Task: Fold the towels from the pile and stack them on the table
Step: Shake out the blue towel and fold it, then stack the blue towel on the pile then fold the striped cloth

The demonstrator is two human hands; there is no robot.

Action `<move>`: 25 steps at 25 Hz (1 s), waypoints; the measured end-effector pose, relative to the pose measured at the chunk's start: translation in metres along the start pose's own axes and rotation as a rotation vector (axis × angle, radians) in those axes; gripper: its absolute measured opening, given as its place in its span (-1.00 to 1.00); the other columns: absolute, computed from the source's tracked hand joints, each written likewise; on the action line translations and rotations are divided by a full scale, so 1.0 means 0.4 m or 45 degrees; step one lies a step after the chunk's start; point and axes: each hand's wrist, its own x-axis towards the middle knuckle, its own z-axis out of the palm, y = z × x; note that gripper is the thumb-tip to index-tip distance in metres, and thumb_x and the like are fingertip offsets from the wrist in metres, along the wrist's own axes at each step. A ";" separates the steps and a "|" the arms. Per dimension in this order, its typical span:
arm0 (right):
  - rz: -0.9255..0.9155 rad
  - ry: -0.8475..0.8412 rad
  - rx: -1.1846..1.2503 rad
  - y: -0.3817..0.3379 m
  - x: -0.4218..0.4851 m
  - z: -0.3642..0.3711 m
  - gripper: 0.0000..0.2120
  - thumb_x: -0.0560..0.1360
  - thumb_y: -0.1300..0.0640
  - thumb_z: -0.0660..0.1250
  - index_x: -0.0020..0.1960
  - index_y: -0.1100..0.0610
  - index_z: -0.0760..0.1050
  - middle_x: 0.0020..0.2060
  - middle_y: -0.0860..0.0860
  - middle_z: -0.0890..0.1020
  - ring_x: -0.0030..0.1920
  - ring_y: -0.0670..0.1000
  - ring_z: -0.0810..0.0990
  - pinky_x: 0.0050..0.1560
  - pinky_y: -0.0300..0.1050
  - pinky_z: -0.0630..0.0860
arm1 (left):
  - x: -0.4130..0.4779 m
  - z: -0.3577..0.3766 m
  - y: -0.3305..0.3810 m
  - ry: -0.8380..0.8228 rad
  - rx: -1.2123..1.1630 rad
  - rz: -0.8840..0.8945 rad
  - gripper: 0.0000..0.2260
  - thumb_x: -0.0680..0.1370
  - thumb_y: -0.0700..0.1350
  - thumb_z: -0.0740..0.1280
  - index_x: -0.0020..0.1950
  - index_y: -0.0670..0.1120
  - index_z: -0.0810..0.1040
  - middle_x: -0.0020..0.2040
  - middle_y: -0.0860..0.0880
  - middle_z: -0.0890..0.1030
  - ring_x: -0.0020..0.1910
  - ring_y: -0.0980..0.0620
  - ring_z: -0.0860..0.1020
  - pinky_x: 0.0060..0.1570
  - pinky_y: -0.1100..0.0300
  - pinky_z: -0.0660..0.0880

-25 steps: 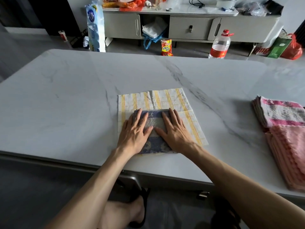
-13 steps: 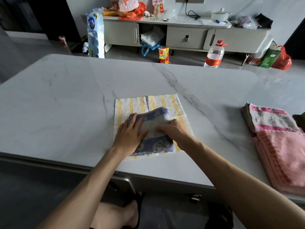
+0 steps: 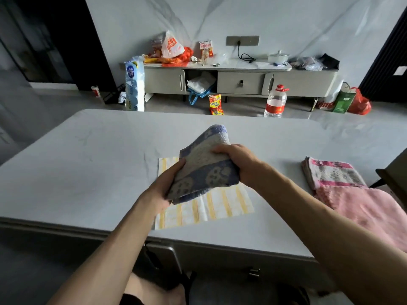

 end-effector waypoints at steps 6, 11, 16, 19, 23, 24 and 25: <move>0.038 0.313 -0.401 0.112 -0.042 -0.318 -0.71 0.43 0.00 0.46 -0.03 0.21 0.59 -0.22 0.06 0.65 -0.21 0.04 0.62 -0.18 -0.12 0.56 | 0.014 0.294 -0.044 -0.050 0.161 0.151 -0.66 0.52 -0.12 0.41 0.25 -0.23 0.54 0.05 -0.14 0.69 -0.08 -0.03 0.68 -0.23 0.24 0.58; -0.201 0.603 -0.500 0.109 -0.020 -0.651 -0.75 0.51 0.08 0.39 0.14 -0.09 0.42 -0.14 0.05 0.55 -0.18 0.03 0.53 -0.20 -0.11 0.45 | 0.186 0.607 -0.072 -0.116 0.319 0.376 -0.24 0.46 -0.23 0.46 0.53 0.08 0.14 0.27 -0.13 0.57 0.11 -0.07 0.63 0.03 0.08 0.59; -0.214 0.692 -0.559 0.151 0.085 -0.922 -0.76 0.52 0.23 0.31 -0.08 -0.13 0.59 -0.21 0.05 0.59 -0.20 0.08 0.54 -0.14 0.00 0.52 | 0.396 0.850 -0.095 -0.240 0.660 0.617 -0.50 0.46 -0.35 0.41 0.34 0.01 0.47 0.07 -0.05 0.58 0.04 -0.04 0.55 0.10 0.14 0.51; -0.170 0.762 -0.570 0.192 0.135 -1.010 -0.68 0.53 0.30 0.23 0.04 -0.09 0.59 -0.19 0.08 0.59 -0.26 0.07 0.53 -0.29 -0.15 0.50 | 0.492 0.921 -0.127 -0.245 0.815 0.611 -0.62 0.46 -0.28 0.44 0.25 -0.03 0.57 0.08 -0.03 0.56 0.06 0.03 0.49 0.15 0.23 0.44; -0.103 0.719 -0.699 0.263 0.173 -1.057 -0.68 0.53 0.25 0.22 0.10 -0.11 0.57 -0.09 0.08 0.62 -0.15 0.09 0.56 -0.18 -0.14 0.49 | 0.554 0.935 -0.205 -0.274 0.946 0.558 -0.56 0.45 -0.23 0.47 0.31 -0.03 0.52 0.31 -0.01 0.52 0.20 0.11 0.43 0.13 0.31 0.32; -0.052 0.683 -0.754 0.290 0.177 -1.059 -0.70 0.53 0.23 0.22 0.09 -0.12 0.56 -0.07 0.07 0.61 -0.13 0.09 0.55 -0.11 -0.12 0.48 | 0.563 0.926 -0.231 -0.282 1.033 0.540 -0.53 0.45 -0.20 0.49 0.33 -0.03 0.51 0.34 -0.01 0.50 0.21 0.11 0.41 0.13 0.31 0.29; -0.019 0.668 -0.791 0.312 0.182 -1.061 -0.71 0.53 0.23 0.22 0.09 -0.12 0.55 -0.07 0.05 0.59 -0.12 0.08 0.53 -0.08 -0.12 0.45 | 0.570 0.920 -0.251 -0.285 1.102 0.536 -0.51 0.44 -0.17 0.50 0.35 -0.01 0.49 0.35 0.00 0.50 0.21 0.11 0.41 0.13 0.31 0.28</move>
